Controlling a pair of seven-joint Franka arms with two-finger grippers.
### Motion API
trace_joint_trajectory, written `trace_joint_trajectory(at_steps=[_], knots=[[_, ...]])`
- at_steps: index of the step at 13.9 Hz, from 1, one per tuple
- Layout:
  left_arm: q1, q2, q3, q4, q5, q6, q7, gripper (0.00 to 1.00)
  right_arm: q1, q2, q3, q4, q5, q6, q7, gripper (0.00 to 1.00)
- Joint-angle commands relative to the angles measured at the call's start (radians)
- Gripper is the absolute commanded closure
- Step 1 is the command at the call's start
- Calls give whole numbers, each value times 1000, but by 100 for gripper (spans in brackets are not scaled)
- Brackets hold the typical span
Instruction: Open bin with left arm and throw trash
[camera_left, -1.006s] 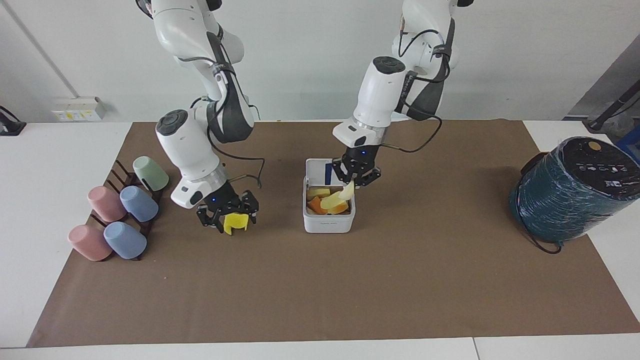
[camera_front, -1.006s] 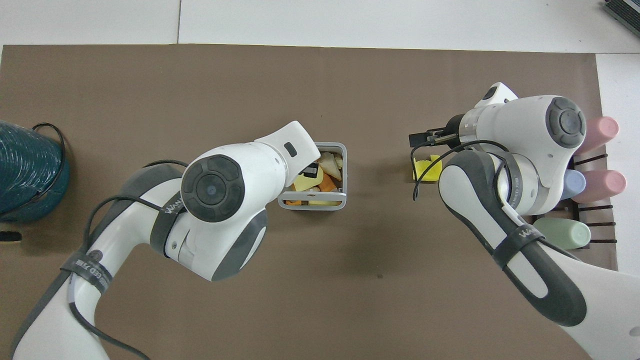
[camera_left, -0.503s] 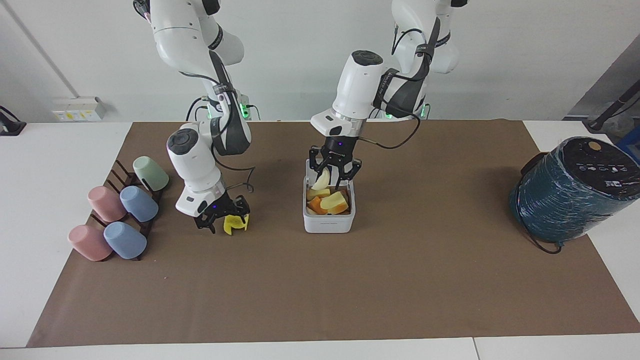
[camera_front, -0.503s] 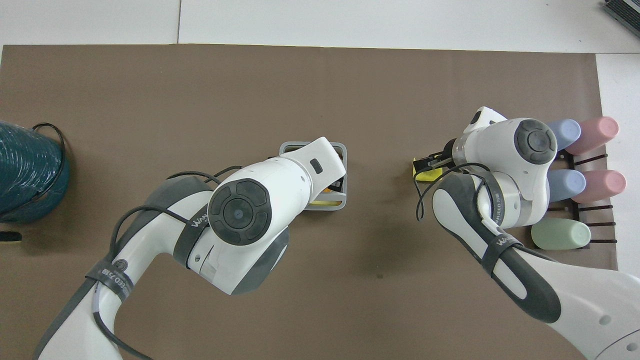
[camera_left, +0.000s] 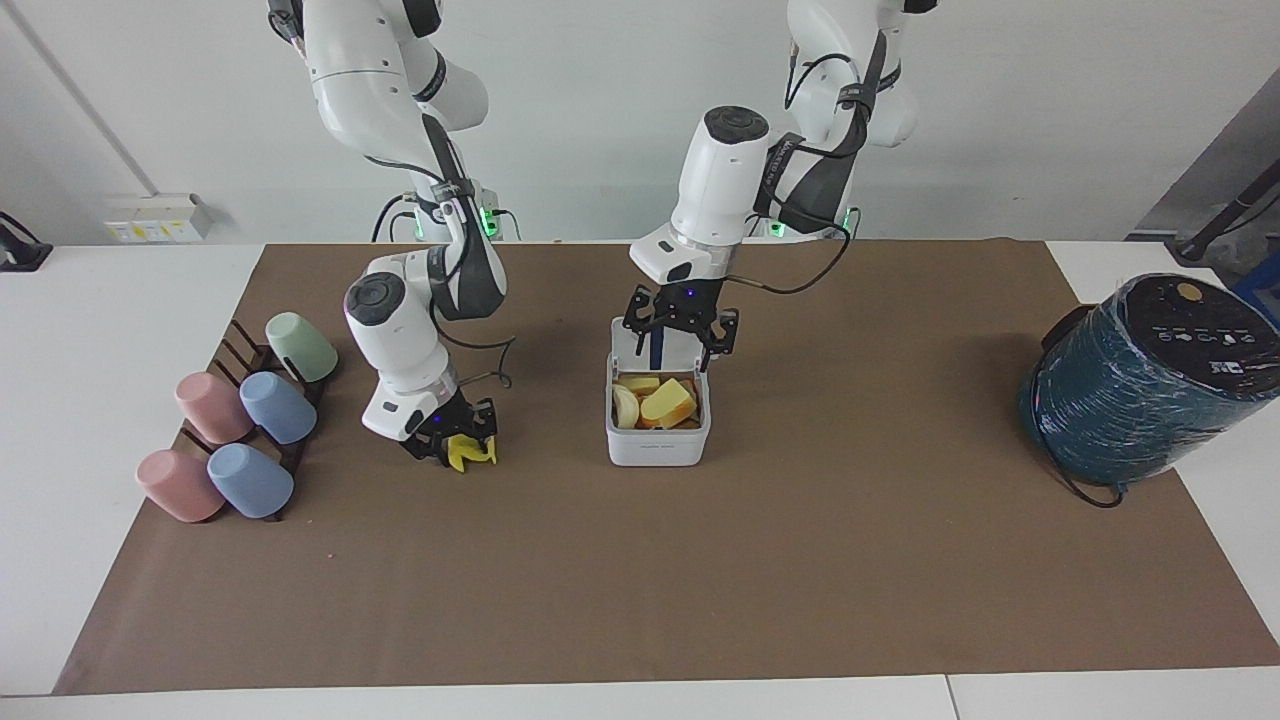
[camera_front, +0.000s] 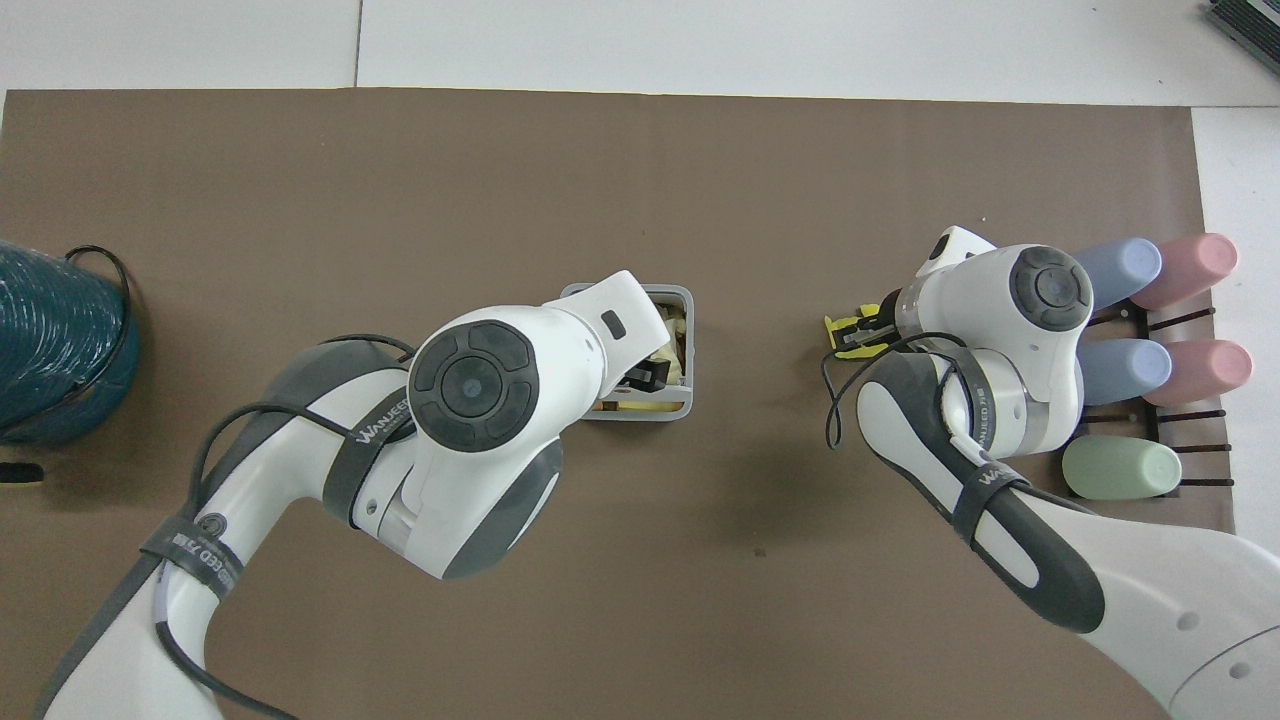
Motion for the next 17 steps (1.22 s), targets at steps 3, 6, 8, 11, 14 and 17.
trace_joint_trajectory(at_steps=[3, 6, 8, 11, 14, 17], knots=[[147, -53, 3, -6, -3, -141, 18, 0, -7, -24, 20, 96, -16, -157, 123, 100], [247, -103, 3, -23, 0, -185, 38, 0, -7, -55, 50, 211, -1, -306, 219, 100], [314, -134, 3, -24, 2, -229, 93, 0, -7, -64, 89, 297, 67, -386, 319, 100], [426, -191, 3, -24, 2, -295, 237, 0, -6, -58, 147, 328, 221, -342, 452, 100], [501, -219, 4, -1, 6, -357, 299, 0, 91, -56, 165, 319, 246, -224, 613, 100], [537, -205, 3, 61, 33, -386, 321, 0, 167, -56, 165, 300, 246, -173, 727, 92]])
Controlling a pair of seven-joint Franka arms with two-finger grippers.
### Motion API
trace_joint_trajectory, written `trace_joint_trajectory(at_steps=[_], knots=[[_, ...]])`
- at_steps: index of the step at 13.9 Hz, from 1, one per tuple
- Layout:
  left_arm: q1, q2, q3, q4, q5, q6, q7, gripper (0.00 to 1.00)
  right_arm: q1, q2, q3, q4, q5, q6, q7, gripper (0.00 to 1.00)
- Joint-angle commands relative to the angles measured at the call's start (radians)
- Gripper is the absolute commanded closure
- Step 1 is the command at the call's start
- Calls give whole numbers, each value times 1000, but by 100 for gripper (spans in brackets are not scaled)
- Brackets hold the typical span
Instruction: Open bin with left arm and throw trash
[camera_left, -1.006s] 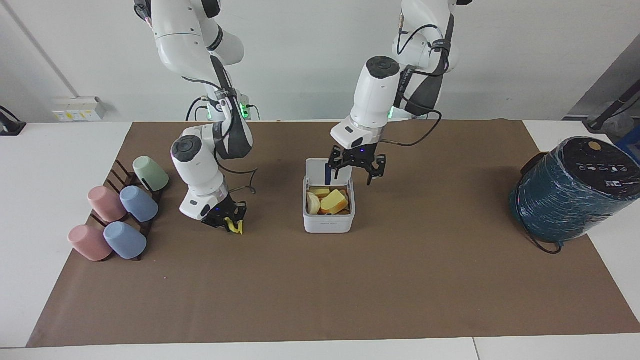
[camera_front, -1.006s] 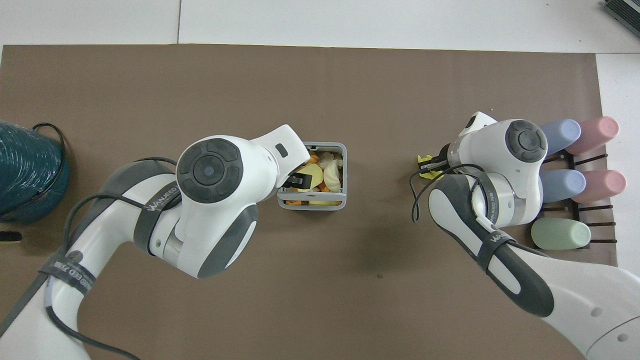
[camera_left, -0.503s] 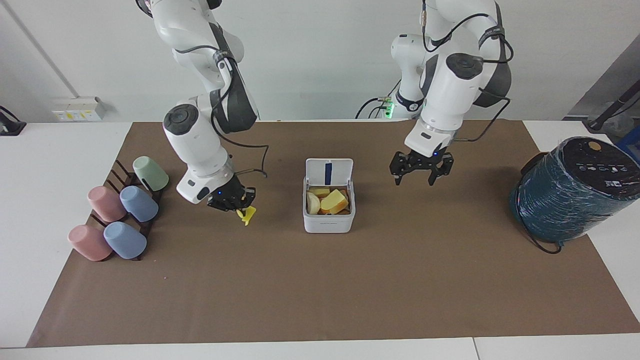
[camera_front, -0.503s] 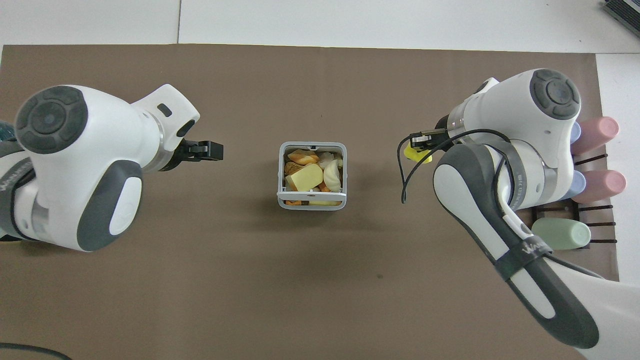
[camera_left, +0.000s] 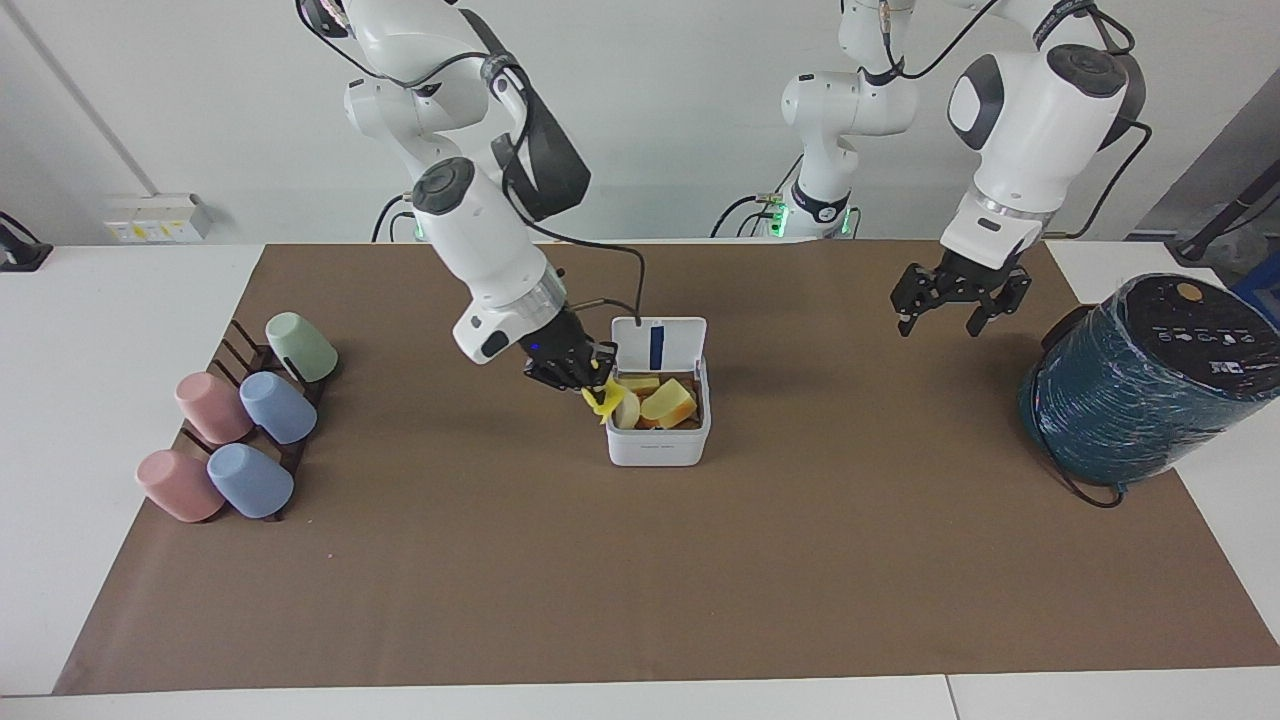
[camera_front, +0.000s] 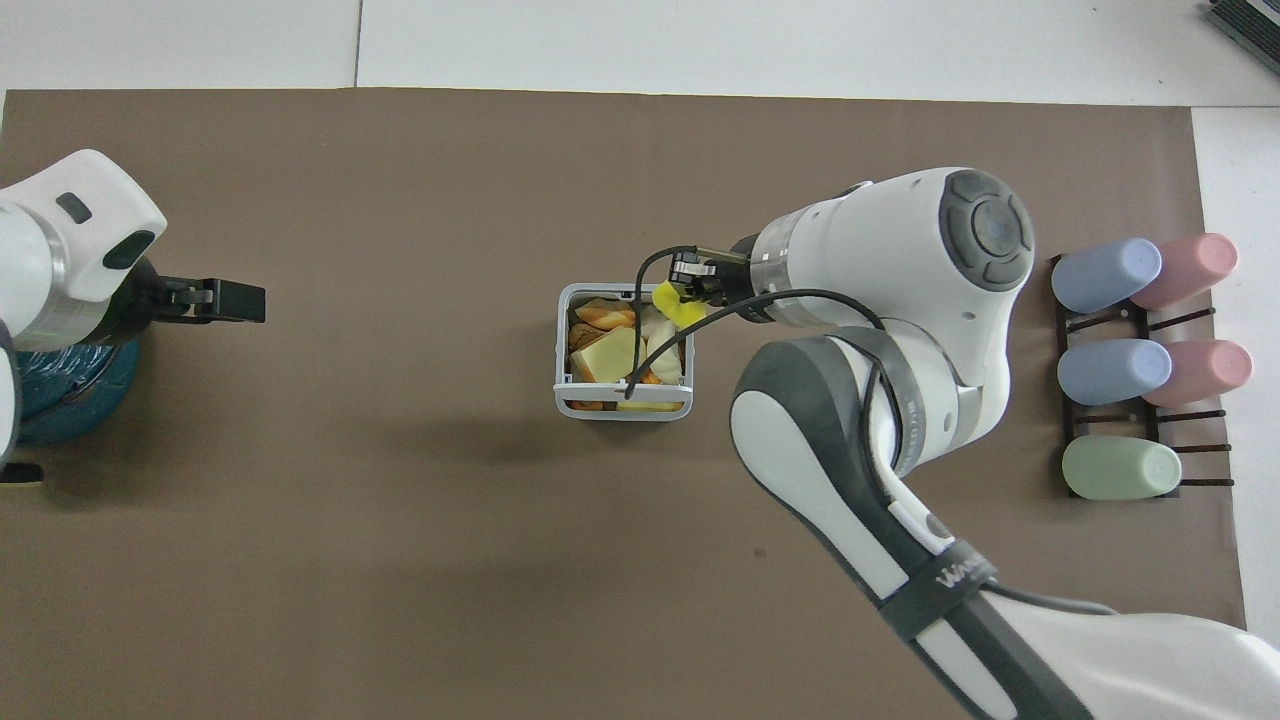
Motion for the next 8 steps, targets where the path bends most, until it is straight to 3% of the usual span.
trace_joint_trajectory(at_steps=[1, 2, 4, 6, 8], knots=[[26, 13, -12, 79, 26, -75, 27, 0, 44, 5, 4, -28, 22, 49, 62, 88], [28, 25, -12, 118, 27, -99, 33, 0, 50, 2, 4, -42, 22, 54, 70, 84], [63, 62, -12, 212, 29, -163, 62, 0, 52, -7, 4, -68, 21, 48, 70, 56], [75, 103, -12, 305, 29, -239, 88, 0, 52, -15, 4, -82, 21, 42, 70, 43], [69, 114, -12, 326, 27, -251, 87, 0, 52, -15, 4, -77, 21, 40, 70, 29]])
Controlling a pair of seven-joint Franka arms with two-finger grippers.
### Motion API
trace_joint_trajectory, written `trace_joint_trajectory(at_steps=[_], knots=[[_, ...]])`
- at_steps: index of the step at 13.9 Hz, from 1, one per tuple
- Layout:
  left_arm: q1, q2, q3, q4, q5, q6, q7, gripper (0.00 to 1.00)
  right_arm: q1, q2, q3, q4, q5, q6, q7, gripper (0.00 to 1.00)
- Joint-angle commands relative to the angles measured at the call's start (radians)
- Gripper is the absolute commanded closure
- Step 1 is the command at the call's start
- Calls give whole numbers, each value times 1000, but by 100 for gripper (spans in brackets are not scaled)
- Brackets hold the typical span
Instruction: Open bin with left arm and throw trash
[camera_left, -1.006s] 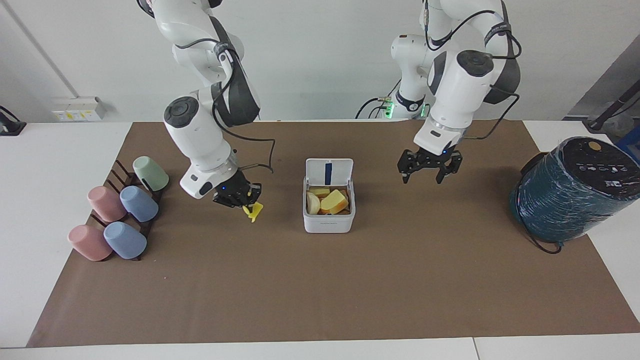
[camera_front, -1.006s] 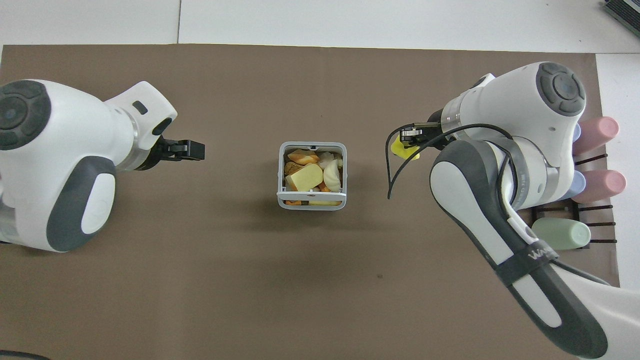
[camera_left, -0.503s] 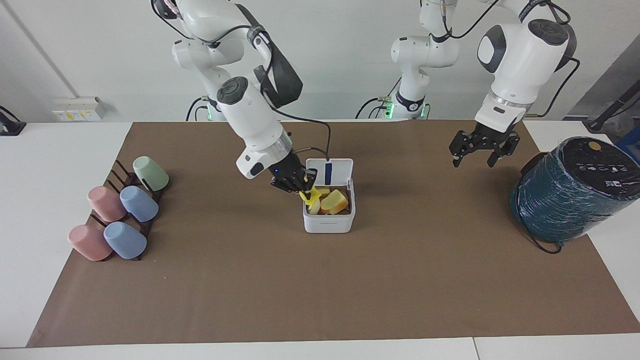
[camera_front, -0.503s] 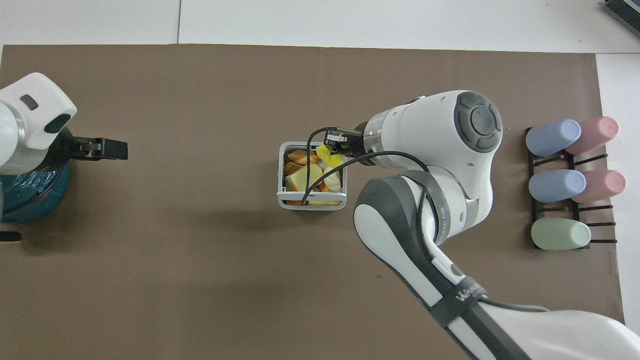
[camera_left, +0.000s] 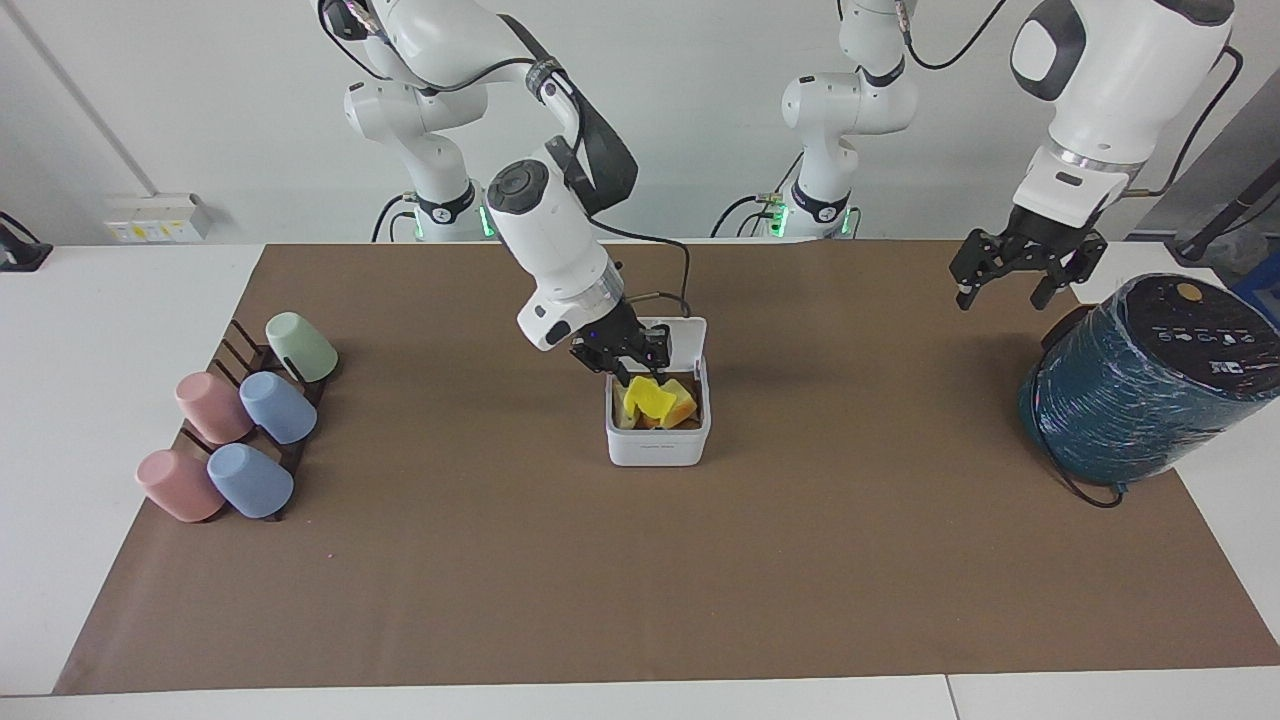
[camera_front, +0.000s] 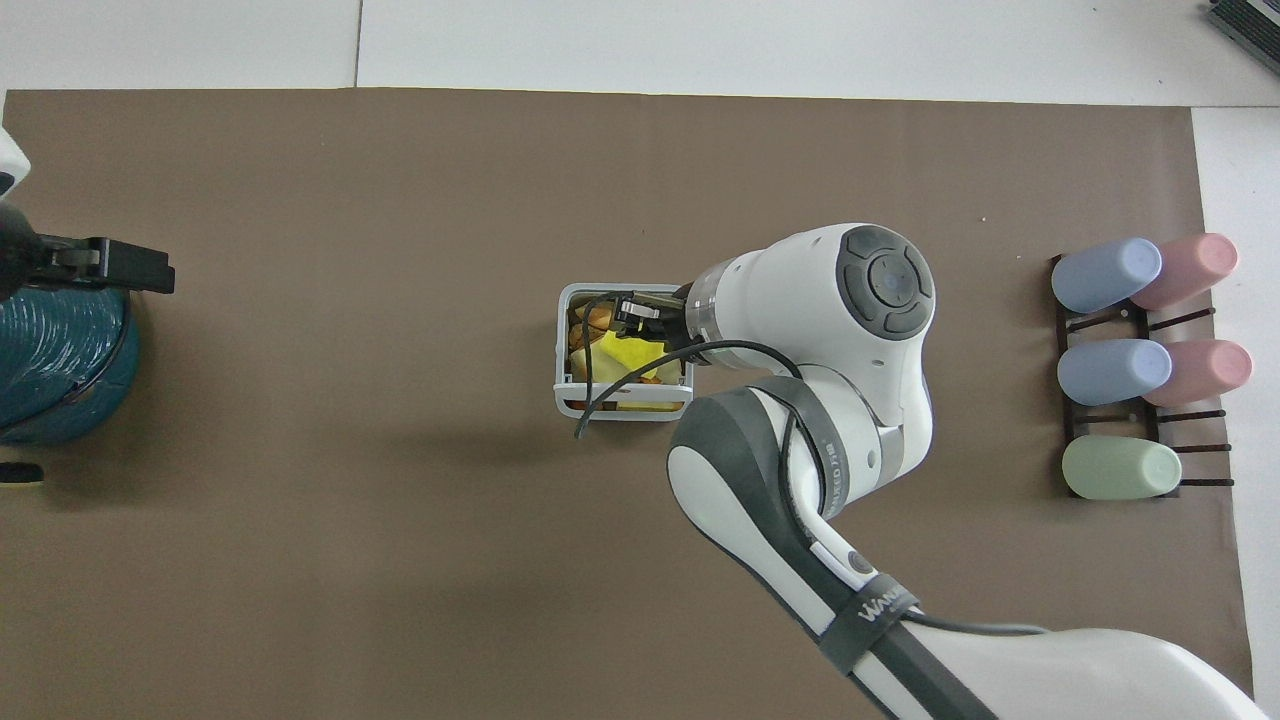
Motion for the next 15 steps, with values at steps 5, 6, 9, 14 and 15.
trace_joint_trajectory(at_steps=[5, 6, 9, 14, 15], knots=[[-36, 4, -23, -2, 14, -45, 10, 0, -58, -46, -4, 4, -193, 11, -18, 0], [-46, -4, -20, -25, 14, -44, 8, 0, -89, -64, -1, 4, -299, 6, -27, 0], [-21, -41, -14, -91, 14, -39, 12, 0, -175, -138, -3, 4, -369, -55, -34, 0], [38, -21, -11, -12, 15, -54, 15, 0, -330, -259, -1, 60, -357, -294, -150, 0], [49, -1, -11, 28, 15, -85, 15, 0, -333, -270, -1, 77, -355, -337, -150, 0]])
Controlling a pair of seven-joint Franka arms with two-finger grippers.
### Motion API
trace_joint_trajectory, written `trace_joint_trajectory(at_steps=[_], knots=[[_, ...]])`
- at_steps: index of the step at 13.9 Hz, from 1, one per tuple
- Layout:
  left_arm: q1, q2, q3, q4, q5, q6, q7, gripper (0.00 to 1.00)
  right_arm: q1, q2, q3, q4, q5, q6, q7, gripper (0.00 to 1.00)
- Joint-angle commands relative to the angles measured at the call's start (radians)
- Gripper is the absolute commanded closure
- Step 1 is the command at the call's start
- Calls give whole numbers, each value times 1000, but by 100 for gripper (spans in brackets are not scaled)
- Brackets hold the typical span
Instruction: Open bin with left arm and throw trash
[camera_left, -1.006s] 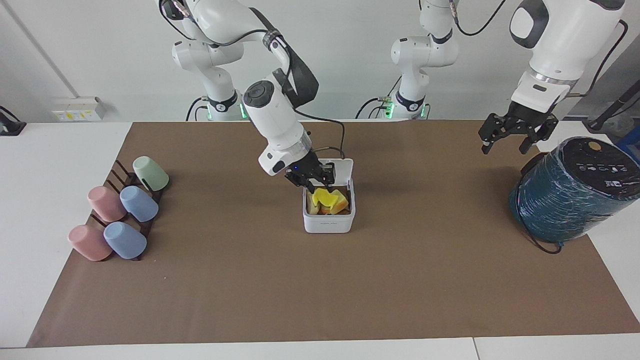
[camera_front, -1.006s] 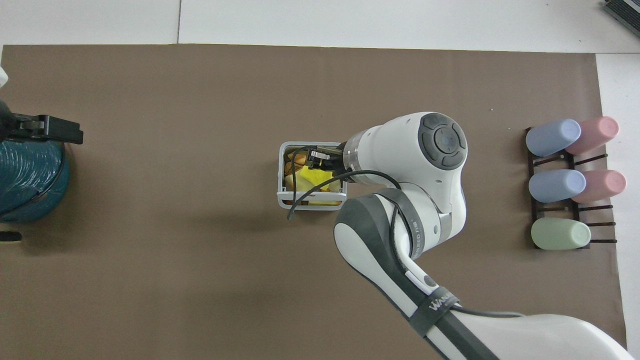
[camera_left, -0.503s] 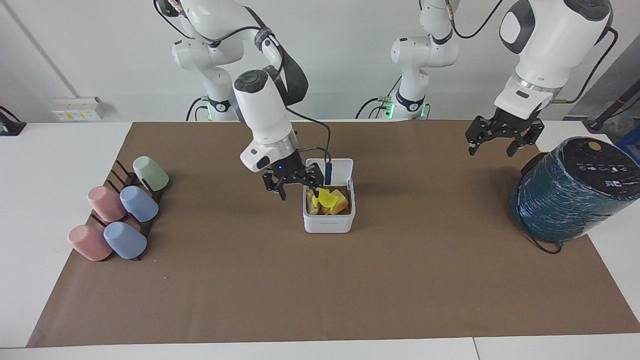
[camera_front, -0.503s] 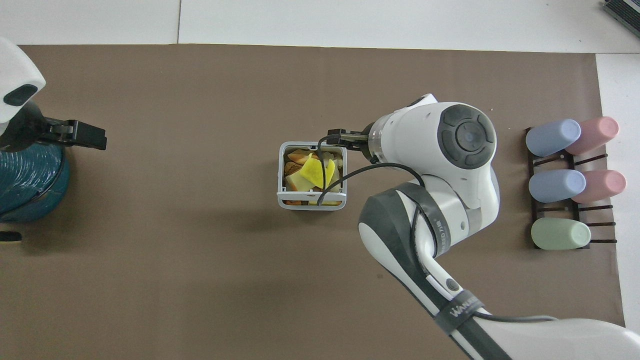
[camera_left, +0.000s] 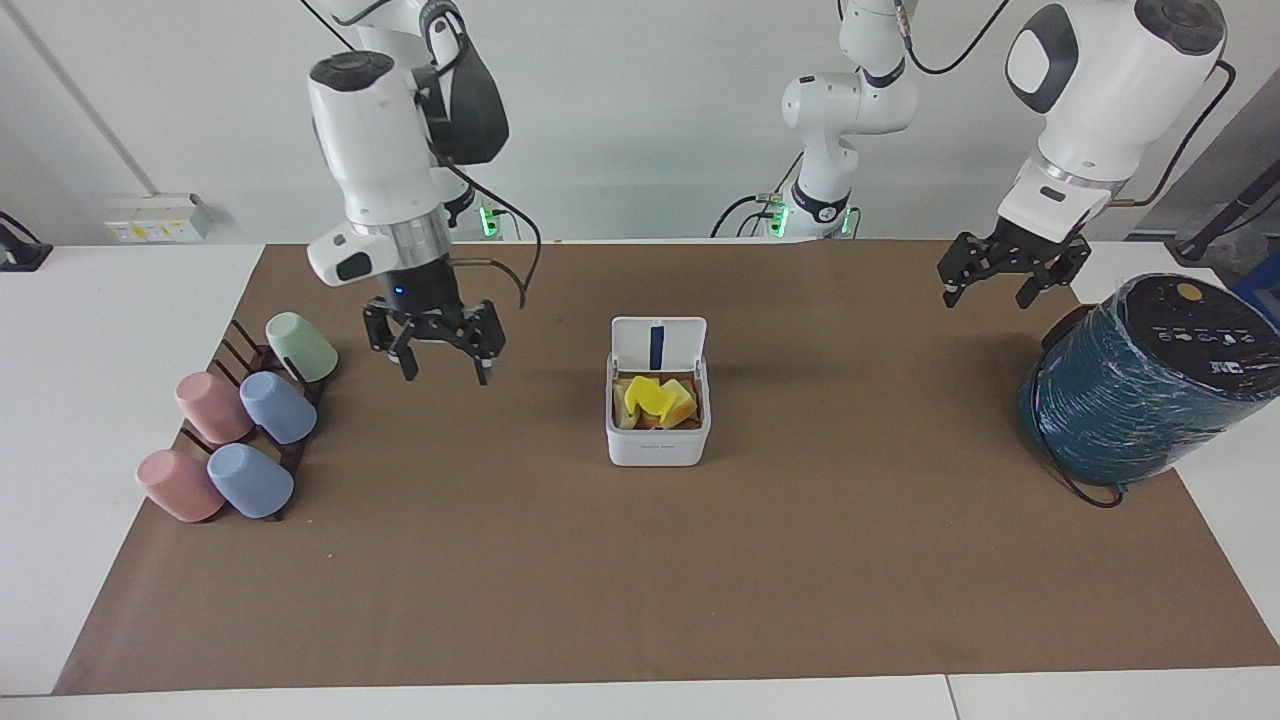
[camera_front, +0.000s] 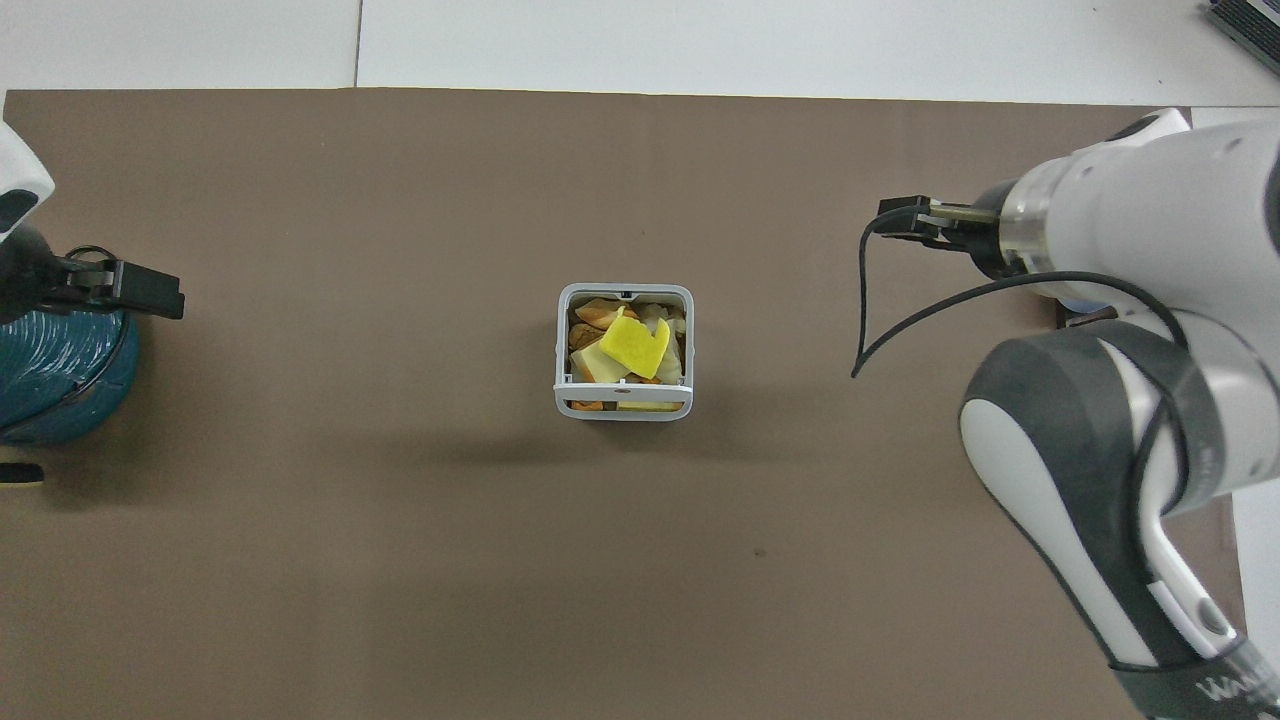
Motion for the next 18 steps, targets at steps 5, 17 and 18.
trace_joint_trajectory(at_steps=[5, 17, 18], knots=[[32, 6, -5, 61, 17, -76, 32, 0, -55, -33, 1, 139, 8, -256, -14, 0], [27, -10, -15, 34, 20, -72, 23, 0, -336, -35, 56, 254, 86, -527, -315, 0], [26, -11, -15, 28, 20, -72, 23, 0, -333, -36, 48, 254, 83, -528, -330, 0]])
